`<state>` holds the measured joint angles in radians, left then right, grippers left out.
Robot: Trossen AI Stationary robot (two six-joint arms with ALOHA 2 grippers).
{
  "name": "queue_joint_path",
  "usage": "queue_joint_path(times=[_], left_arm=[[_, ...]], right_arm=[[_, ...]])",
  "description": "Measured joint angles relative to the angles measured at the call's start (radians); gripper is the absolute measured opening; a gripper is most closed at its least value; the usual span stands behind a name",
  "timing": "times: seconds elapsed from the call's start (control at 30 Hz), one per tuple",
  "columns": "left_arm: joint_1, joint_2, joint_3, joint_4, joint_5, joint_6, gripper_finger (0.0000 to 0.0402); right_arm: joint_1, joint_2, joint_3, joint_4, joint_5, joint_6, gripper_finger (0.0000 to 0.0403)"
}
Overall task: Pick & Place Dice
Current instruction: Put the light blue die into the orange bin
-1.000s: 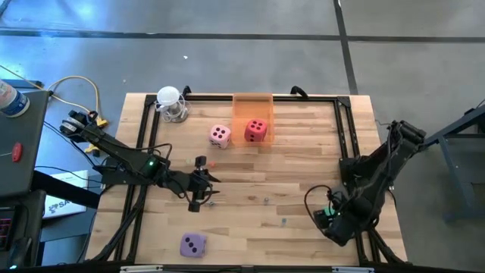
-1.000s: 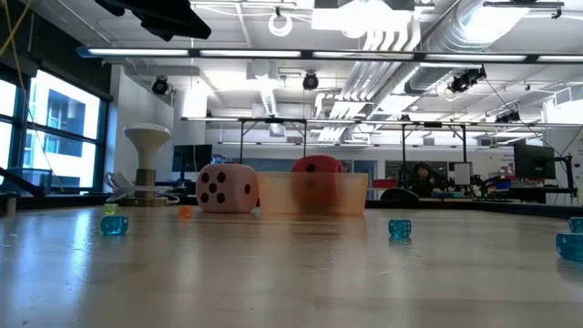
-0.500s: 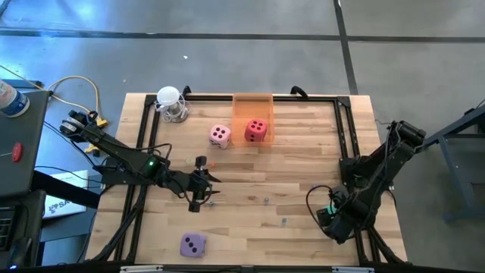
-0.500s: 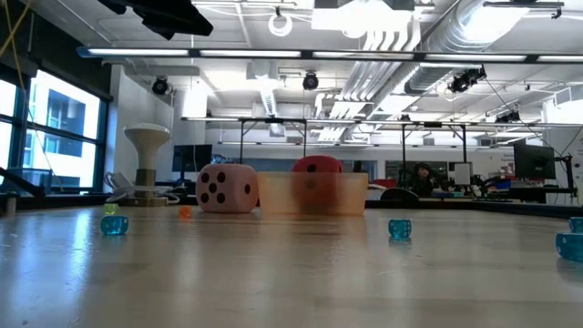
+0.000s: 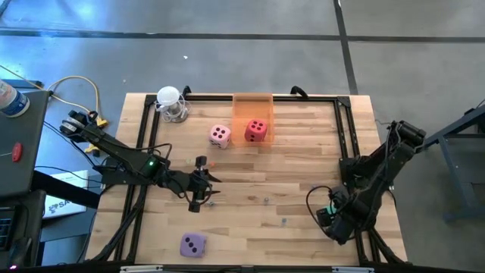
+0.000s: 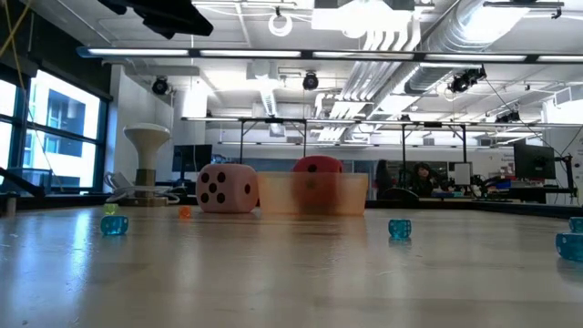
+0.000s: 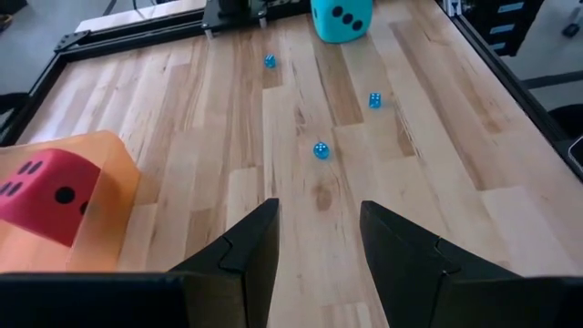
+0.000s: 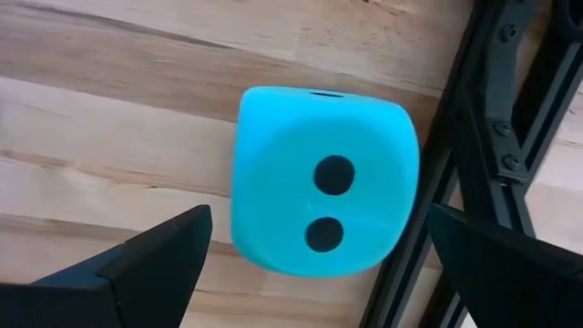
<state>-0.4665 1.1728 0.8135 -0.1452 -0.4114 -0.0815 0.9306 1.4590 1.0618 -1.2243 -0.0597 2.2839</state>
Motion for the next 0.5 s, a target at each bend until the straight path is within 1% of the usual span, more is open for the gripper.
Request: queue_joint_path(times=[0.1,0.27,0.5], left_arm=[[0.000,0.003,0.000,0.001,0.000,0.006,0.0148],[0.000,0.004,0.000,-0.004,0.000,0.006,0.0148],[0.000,0.004,0.000,-0.004,0.000,0.006,0.0148]], right_arm=[[0.002,0.000,0.000,0.001,0.004,0.005,0.0400],[0.007,0.000,-0.035,0.024,-0.027,0.017,0.0400],[0.011,0.001,-0.086,0.085,-0.005,0.016,0.0400]])
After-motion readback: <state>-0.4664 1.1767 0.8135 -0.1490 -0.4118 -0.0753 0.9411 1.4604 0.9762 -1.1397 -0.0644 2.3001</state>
